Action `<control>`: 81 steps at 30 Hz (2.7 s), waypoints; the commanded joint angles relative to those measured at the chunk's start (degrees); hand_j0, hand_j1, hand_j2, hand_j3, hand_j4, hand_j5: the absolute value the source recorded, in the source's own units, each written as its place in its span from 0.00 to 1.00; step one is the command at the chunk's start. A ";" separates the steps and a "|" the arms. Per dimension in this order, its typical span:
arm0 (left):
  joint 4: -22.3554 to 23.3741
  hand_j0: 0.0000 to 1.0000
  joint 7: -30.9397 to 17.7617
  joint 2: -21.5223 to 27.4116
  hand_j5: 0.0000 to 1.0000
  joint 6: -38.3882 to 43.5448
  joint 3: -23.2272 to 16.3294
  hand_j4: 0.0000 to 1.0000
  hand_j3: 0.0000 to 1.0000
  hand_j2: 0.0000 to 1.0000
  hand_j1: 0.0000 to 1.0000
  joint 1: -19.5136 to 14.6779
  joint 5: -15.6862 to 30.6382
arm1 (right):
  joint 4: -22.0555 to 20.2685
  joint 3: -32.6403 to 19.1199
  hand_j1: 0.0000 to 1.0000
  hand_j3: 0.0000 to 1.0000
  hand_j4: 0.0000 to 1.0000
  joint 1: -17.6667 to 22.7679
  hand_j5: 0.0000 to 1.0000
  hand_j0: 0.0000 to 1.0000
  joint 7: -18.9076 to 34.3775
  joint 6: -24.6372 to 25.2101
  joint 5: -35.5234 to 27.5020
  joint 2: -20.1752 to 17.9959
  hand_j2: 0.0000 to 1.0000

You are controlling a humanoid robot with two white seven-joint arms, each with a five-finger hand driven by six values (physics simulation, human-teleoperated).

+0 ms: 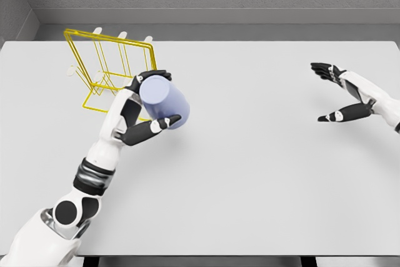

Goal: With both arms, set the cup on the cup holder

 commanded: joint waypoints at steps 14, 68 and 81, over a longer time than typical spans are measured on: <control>-0.12 0.64 1.68 3.58 0.64 -5.13 -0.18 0.64 0.64 0.64 0.64 -3.25 0.36 | -0.26 -0.13 1.00 1.00 1.00 -0.18 1.00 1.00 -0.01 -0.36 -0.47 0.35 1.00; 0.24 0.65 4.14 6.48 0.65 5.06 6.33 0.65 0.65 0.65 0.65 -6.94 3.35 | 0.27 0.49 1.00 1.00 1.00 -0.70 1.00 1.00 -0.01 -0.09 -0.65 0.88 1.00; 0.32 0.65 4.14 6.57 0.65 6.03 7.21 0.65 0.65 0.65 0.65 -6.68 3.43 | 0.27 1.10 1.00 1.00 1.00 -0.79 1.00 1.00 -0.01 -0.01 -0.65 1.67 1.00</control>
